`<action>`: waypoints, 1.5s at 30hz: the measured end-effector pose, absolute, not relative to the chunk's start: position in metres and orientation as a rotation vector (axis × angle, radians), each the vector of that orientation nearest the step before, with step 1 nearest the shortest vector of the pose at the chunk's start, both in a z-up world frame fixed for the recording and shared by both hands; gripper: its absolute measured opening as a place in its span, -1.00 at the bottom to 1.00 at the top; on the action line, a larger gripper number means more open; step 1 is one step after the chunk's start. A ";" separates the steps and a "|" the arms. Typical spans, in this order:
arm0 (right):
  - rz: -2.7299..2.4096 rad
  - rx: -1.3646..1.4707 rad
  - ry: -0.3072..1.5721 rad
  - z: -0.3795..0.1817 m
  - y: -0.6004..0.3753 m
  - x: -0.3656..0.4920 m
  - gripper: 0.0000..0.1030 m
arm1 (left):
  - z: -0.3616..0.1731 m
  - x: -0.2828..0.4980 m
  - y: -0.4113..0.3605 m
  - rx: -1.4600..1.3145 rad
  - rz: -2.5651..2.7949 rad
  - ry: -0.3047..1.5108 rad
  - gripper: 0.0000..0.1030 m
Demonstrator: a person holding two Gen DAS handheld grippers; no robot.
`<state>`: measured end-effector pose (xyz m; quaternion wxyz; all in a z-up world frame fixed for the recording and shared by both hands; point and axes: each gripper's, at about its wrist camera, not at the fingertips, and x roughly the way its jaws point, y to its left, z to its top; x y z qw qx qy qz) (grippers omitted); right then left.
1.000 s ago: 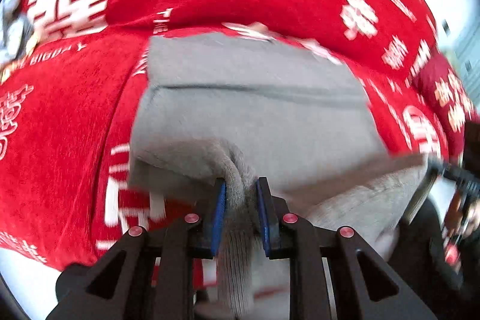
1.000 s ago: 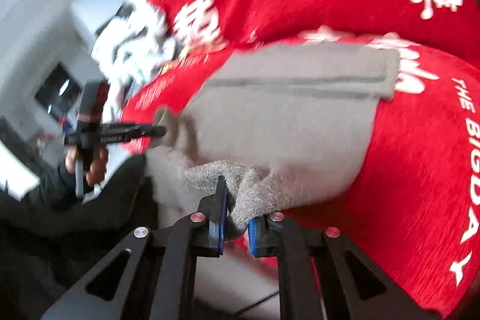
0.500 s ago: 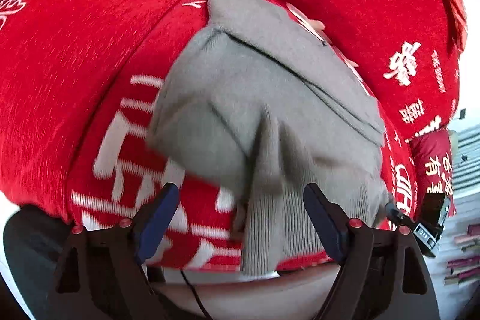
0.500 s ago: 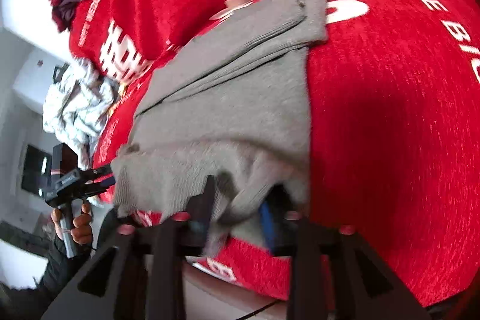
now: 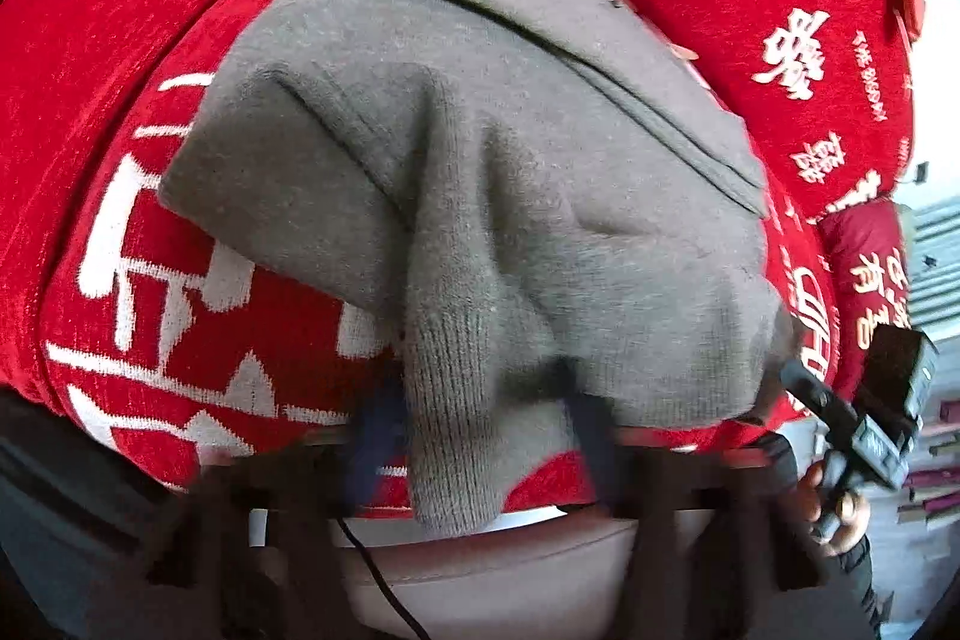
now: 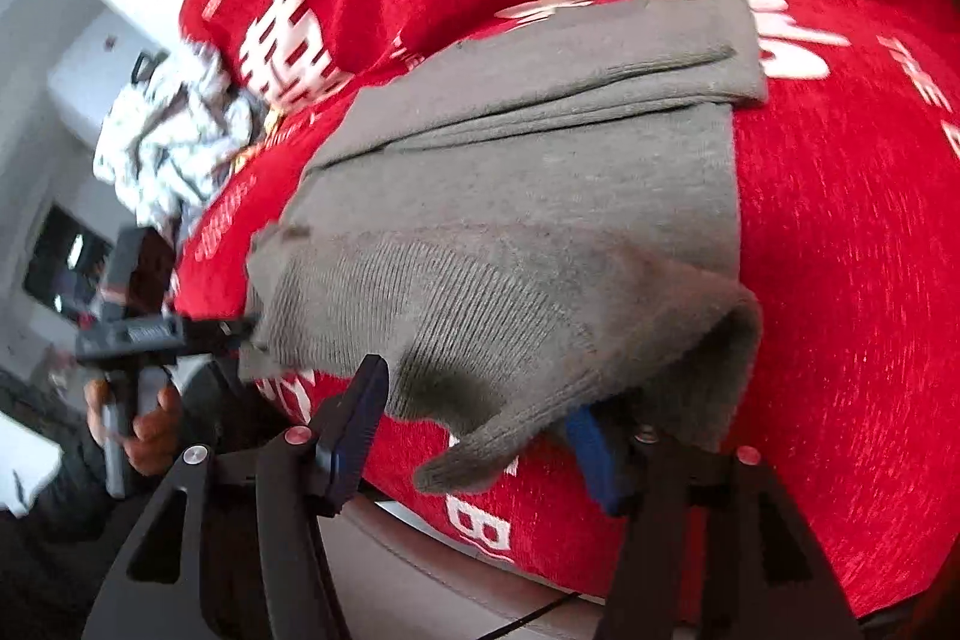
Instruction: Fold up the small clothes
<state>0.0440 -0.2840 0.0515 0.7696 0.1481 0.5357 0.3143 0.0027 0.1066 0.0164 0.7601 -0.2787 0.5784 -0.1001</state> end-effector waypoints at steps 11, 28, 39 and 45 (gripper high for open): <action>0.607 0.274 1.146 0.054 -0.304 0.045 -0.75 | 0.053 -0.032 0.132 -0.508 -0.147 1.130 -0.78; 0.684 0.249 1.228 0.038 -0.273 0.034 0.22 | 0.016 -0.008 0.117 -0.524 -0.196 1.271 -0.07; 0.619 0.115 1.180 0.041 -0.252 0.023 0.30 | 0.024 -0.009 0.086 -0.298 -0.066 1.239 -0.26; 0.510 -0.054 1.164 0.043 -0.225 0.015 0.39 | 0.024 -0.008 0.081 -0.305 -0.035 1.231 -0.25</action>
